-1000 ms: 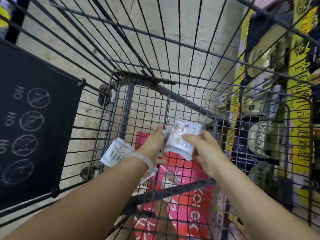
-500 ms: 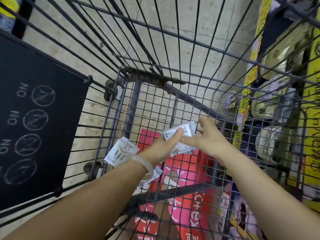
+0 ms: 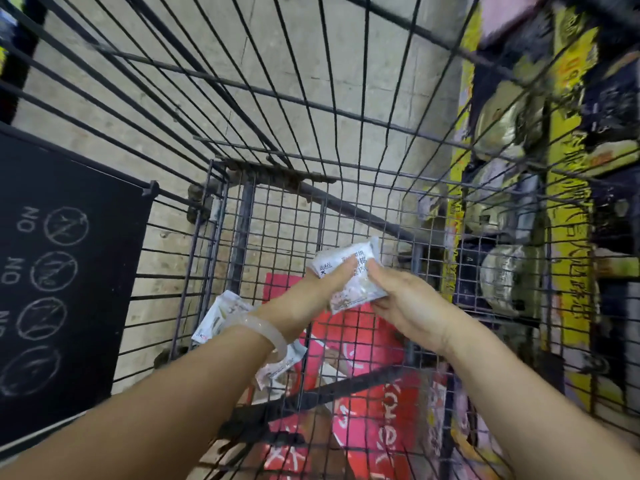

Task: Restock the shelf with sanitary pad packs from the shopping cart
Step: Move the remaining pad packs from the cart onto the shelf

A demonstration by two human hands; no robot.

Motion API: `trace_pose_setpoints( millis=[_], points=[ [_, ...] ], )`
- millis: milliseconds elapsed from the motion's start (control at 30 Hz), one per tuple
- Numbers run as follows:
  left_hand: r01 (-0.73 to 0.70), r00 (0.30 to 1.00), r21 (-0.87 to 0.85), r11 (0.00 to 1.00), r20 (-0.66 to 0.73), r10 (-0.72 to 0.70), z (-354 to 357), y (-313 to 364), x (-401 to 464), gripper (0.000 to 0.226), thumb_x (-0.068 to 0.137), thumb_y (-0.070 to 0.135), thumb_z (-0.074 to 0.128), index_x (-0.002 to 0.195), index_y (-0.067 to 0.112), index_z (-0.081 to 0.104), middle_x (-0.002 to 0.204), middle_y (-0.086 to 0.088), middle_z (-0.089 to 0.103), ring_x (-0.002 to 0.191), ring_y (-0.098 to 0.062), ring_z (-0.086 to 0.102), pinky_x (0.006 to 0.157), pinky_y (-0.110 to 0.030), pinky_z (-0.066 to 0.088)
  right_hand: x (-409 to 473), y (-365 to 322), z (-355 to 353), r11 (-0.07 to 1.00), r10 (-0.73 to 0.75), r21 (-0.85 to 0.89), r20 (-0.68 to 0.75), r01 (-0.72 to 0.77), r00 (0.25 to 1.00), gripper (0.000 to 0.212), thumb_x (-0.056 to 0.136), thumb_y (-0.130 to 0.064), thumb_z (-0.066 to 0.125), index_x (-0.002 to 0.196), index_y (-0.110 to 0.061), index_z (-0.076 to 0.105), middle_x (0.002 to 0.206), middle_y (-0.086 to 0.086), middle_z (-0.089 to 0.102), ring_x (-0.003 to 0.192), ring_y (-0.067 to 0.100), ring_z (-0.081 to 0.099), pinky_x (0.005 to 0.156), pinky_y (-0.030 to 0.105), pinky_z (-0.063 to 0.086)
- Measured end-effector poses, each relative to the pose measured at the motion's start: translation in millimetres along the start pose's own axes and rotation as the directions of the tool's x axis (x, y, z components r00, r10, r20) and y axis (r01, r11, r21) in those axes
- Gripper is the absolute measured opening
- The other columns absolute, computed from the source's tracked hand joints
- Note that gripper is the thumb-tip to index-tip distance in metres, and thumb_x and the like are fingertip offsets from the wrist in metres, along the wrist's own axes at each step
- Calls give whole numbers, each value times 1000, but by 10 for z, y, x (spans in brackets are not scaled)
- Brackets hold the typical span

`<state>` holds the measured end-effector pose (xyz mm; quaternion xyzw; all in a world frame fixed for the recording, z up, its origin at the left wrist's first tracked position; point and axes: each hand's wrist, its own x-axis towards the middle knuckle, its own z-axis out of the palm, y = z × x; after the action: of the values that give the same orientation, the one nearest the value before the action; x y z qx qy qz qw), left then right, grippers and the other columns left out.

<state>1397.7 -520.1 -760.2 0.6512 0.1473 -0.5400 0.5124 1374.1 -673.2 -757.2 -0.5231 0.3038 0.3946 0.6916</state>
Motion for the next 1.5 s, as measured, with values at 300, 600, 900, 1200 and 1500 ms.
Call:
trace_pose_setpoints(
  millis=[300,600,900,1200,1500],
  points=[
    [-338,937,159,928,-38,347,160,849,-971,51,94,48,49,135,19,39,96,16,50,67,18,46,52,6,36,-1214,-632,190,916,-376,-188,-88,355,922,43,74,-36,64,114,-21,61,119,0,67,114,17,60,107,41,38],
    [-716,694,111,690,230,683,459,1961,-2355,91,62,61,75,135,19,43,125,-1,65,106,-13,67,88,-28,55,-3072,-1250,701,706,-699,-315,-168,634,695,46,81,-28,54,126,-32,48,127,-13,60,119,4,55,102,30,40],
    [-926,293,5,377,639,711,1312,2536,-3924,67,73,38,77,133,20,53,132,-5,61,118,-23,60,100,-41,48,-5063,-1056,1096,493,-852,-484,-438,723,287,51,77,-16,60,126,-17,50,124,-2,64,112,9,60,94,27,47],
    [-911,-60,-294,289,788,612,2619,2259,-5513,86,39,25,82,118,20,47,96,7,76,87,-13,73,63,-19,55,-6950,-171,1725,399,-843,-714,-533,575,-77,48,83,10,56,113,-26,52,94,-19,70,85,-5,64,72,13,51],
    [-891,-313,-415,182,855,414,3616,1368,-6989,66,53,16,86,110,25,55,91,7,76,84,-9,72,66,-27,60,-8363,1091,2582,500,-725,-772,-621,392,-297,40,90,-7,56,119,-33,50,106,-27,66,99,-11,60,78,7,48]
  ],
)
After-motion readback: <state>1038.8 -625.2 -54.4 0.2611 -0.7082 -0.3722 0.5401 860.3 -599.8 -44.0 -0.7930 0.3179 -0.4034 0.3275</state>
